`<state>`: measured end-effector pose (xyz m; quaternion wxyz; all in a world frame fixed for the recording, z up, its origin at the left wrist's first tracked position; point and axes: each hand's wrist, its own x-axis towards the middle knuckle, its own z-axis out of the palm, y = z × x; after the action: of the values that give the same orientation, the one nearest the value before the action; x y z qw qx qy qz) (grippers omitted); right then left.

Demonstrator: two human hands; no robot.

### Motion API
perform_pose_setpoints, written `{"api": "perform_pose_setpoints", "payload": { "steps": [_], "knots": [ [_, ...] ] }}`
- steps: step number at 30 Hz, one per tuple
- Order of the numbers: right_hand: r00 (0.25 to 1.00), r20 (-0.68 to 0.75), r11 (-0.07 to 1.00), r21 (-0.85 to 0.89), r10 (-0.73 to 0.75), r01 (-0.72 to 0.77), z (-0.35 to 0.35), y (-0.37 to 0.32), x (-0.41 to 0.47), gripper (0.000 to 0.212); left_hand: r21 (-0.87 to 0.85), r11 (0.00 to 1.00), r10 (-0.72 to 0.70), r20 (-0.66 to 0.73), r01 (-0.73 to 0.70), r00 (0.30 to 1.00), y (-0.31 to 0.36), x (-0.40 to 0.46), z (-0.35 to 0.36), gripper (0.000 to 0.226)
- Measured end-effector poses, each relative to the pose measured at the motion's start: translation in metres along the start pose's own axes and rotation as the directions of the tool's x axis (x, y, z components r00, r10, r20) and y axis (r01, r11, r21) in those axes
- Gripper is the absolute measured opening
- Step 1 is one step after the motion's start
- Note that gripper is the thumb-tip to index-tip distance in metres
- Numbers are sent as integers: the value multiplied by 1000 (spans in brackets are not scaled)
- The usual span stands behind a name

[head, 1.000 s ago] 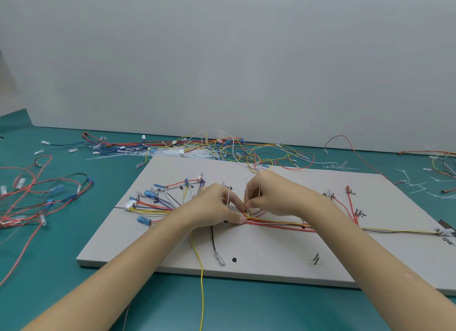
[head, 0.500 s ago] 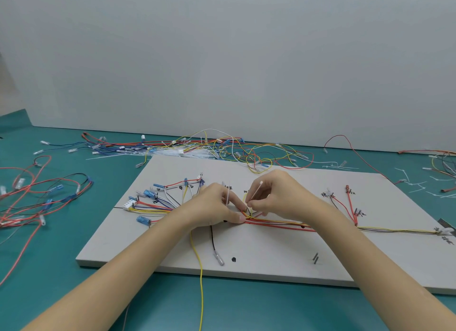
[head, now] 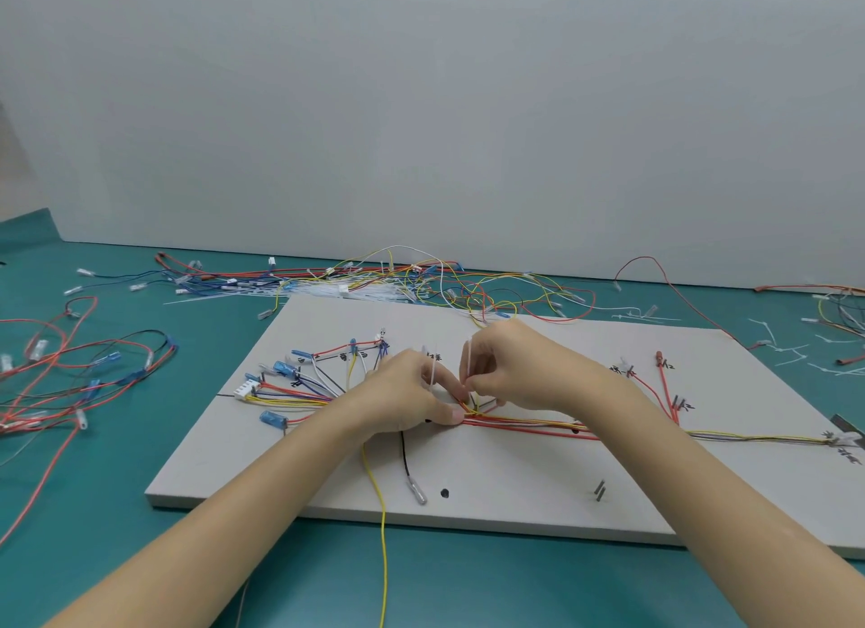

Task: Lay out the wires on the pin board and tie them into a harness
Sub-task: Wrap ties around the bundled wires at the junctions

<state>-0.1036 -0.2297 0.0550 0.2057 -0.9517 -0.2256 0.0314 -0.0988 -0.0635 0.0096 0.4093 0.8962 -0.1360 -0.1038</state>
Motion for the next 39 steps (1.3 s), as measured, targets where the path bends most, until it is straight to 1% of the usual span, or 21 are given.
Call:
{"api": "perform_pose_setpoints", "payload": {
  "steps": [5,9,13,18,22,25,29,31,35,39],
  "knots": [
    [1000,7,999,-41,8,-7,1,-1,6,7,-40,998,-42,-1,42,999,0,2,5,13],
    [999,27,995,-97,18,-15,1,-5,10,16,-38,997,-66,4,67,998,3,4,6,12],
    [999,48,986,-164,19,-11,1,-9,12,21,-45,989,-145,-22,144,989,5,7,11,16],
    [998,60,974,-226,4,9,1,-16,13,19,-92,978,-191,-47,186,980,4,9,15,21],
    [997,71,956,-291,-10,30,1,-19,15,12,-138,973,-196,-63,186,979,4,9,16,20],
    [997,76,942,-335,-12,36,4,-21,15,14,-148,970,-204,-67,192,977,5,10,16,18],
    [996,90,949,-316,14,15,3,-20,14,17,-157,966,-213,-51,203,976,6,11,15,19],
    [996,85,957,-291,21,5,2,-18,13,14,-165,964,-221,-52,210,974,5,11,16,18],
    [998,64,969,-246,-13,29,4,-13,10,17,-183,960,-224,-55,211,973,5,11,17,16],
    [998,23,979,-195,-51,55,8,-6,4,12,-172,962,-225,-60,211,973,5,11,17,16]
  ]
}}
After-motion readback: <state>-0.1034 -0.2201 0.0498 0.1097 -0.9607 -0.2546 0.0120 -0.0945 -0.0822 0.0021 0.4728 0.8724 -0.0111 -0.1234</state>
